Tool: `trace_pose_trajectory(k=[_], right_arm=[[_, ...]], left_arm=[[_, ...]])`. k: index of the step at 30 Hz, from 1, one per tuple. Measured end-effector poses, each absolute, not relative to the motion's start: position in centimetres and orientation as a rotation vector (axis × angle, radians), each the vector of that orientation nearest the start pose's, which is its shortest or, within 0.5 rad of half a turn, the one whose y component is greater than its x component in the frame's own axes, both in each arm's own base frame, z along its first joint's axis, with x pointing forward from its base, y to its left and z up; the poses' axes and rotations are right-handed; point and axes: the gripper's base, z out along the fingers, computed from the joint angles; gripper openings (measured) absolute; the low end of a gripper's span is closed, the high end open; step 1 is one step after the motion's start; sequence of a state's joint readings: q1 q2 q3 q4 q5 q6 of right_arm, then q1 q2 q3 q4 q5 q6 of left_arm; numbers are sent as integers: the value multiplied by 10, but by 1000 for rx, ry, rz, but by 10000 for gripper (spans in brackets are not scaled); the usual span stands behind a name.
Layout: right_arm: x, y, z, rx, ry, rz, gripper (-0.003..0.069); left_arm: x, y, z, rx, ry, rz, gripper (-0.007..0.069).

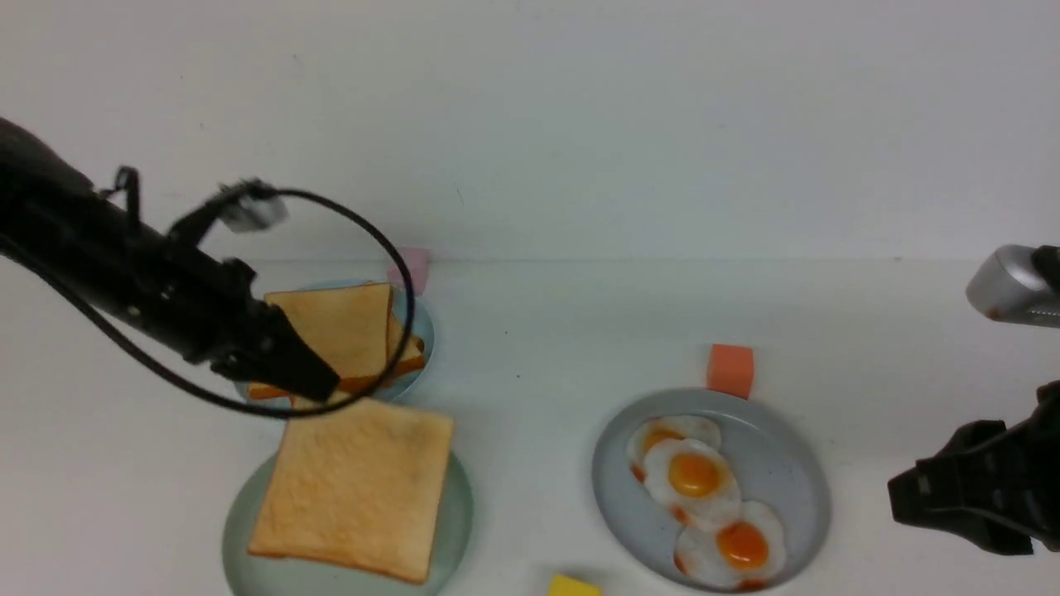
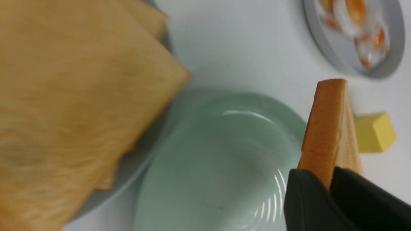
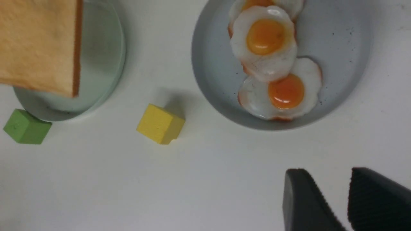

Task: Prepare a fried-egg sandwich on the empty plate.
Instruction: Use the left arm to put a slice of bread into the empty plate in the middle

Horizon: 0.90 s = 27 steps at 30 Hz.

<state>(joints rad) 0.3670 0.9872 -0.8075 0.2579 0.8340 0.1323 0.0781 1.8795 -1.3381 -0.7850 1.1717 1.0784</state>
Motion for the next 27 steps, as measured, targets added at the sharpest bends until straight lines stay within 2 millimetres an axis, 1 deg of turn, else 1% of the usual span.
trace_pose_trajectory(k=[2,6,8,15,18,23,25,26,27], right_arm=[[165,82,308,-160,2527,513,241],[165,82,308,-161,2527,512,241],[165,82,308,-161,2527,512,241],[165,82,308,-162,2527,511,241],[165,82,308,-162,2527,511,241],[165,82,308,-161,2527,512,244],[165,82,308,-155,2528,512,251],[165,82,308,-153,2528,510,257],[166,82,308,-154,2530,505,267]], left_arm=[[365,-32,214,878,2543,-822,92],[368,-29,209,837,2552,-747,92],[369,-29,208,804,2558,-731,92],[370,-27,205,790,2580,-717,92],[369,-27,205,771,2594,-717,145],[372,-25,205,728,2594,-674,346],[372,-24,210,728,2583,-650,430],[371,-24,214,730,2573,-641,453],[369,-24,221,734,2556,-628,493]])
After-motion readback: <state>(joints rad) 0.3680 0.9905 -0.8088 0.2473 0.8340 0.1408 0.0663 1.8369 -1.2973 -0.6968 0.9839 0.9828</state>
